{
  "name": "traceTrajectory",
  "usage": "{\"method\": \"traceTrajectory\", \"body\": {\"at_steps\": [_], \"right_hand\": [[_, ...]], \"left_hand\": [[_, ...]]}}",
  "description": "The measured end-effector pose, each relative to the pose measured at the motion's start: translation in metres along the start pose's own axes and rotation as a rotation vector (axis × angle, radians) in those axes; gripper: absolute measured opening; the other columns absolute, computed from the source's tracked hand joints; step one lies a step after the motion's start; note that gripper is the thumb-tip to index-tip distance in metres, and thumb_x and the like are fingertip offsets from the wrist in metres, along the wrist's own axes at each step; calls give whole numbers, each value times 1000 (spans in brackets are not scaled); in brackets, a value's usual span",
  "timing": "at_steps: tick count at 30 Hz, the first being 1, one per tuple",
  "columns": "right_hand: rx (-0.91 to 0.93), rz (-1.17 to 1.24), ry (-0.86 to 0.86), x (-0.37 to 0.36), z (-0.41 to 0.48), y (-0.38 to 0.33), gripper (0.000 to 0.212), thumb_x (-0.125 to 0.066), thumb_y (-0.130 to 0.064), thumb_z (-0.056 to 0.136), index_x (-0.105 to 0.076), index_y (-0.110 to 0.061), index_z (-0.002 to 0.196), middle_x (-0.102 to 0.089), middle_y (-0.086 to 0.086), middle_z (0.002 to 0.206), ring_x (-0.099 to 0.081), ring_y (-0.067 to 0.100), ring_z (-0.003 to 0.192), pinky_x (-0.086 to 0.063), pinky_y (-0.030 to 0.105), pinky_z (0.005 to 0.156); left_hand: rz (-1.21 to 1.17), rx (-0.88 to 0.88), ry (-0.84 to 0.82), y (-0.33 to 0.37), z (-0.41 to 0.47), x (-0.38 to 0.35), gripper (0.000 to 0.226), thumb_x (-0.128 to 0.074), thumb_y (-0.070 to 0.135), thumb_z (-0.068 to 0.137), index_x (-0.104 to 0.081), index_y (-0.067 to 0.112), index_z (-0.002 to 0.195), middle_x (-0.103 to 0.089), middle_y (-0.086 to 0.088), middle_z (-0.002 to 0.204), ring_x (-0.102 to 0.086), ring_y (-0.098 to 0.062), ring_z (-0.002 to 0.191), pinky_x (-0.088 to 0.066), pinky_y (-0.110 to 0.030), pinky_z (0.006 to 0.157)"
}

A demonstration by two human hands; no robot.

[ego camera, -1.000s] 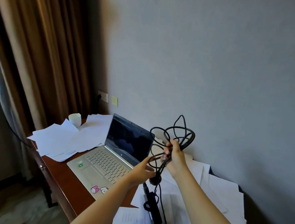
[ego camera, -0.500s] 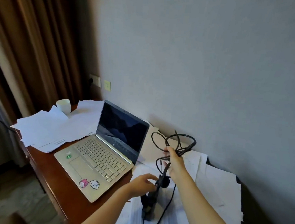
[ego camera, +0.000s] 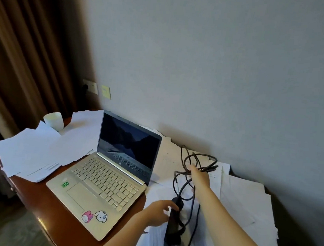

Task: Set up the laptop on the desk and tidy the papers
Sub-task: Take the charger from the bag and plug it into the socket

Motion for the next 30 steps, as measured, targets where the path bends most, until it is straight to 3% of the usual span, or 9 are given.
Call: {"method": "traceTrajectory", "body": {"at_steps": [4,8,12,14,17,19,23,27,30], "right_hand": [[-34,-83,236,18,15,3,68,-54,-35,91,-25,7,135,-47,23,133,-50,37,118,-42,39,91],[-79,-359,355,36,18,19,72,-43,-49,93,-26,4,139,-41,22,139,-44,37,125,-38,41,100],[-296,-434,-1,27,-4,53,50,-46,-46,91,-47,-9,124,-62,16,108,-63,31,93,-53,31,70],[-426,-670,-231,20,-25,68,37,-56,-42,86,-49,-14,109,-63,9,86,-65,24,70,-50,22,50],[-426,-824,-513,4,-50,70,21,-59,-24,89,-53,-13,105,-65,0,73,-64,7,47,-49,14,45],[-327,-700,-543,-6,-53,58,7,-56,-14,91,-57,-11,98,-67,-4,62,-61,3,42,-49,12,47],[-177,-342,-247,-4,-33,35,1,-52,-5,91,-52,-4,91,-61,4,50,-57,11,35,-46,18,37],[-118,-205,-177,-20,-25,23,12,-51,-18,94,-56,-9,86,-51,5,63,-50,15,48,-44,20,39],[-69,5,-160,-33,-18,13,27,-43,-26,98,-56,-11,80,-47,2,59,-49,12,40,-37,18,39]], "left_hand": [[117,-114,-82,0,19,3,46,-51,10,94,-43,25,137,-41,-7,142,-41,-20,129,-36,-32,109],[206,-210,-178,4,30,0,47,-53,16,94,-40,24,139,-42,-7,141,-42,-24,128,-35,-33,109],[274,-280,-224,11,31,-11,46,-53,19,94,-42,22,138,-44,-9,138,-43,-25,126,-34,-34,107],[343,-302,-223,14,32,-15,45,-54,20,93,-44,22,136,-45,-11,135,-46,-27,123,-37,-35,106],[330,-302,-178,15,36,-17,31,-55,24,91,-58,20,123,-52,-10,126,-53,-25,113,-44,-36,100],[289,-289,-114,15,38,-12,23,-54,20,93,-66,15,112,-58,-7,115,-56,-21,105,-45,-29,97],[184,-203,-36,-4,41,7,23,-51,10,94,-67,12,110,-65,-7,113,-63,-20,103,-51,-27,92],[189,-225,-181,-23,35,10,55,-36,-11,87,-58,22,125,-54,-7,131,-51,-20,121,-44,-30,98],[137,-223,-278,-36,24,7,37,-47,4,93,-59,18,125,-54,-5,133,-47,-18,125,-39,-30,105]]}}
Point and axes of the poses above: each hand's wrist, its own z-axis towards the middle knuckle, its own x-axis out of the back of the hand, y = z × x, the point moved 9 cm from there along z, towards the middle knuckle
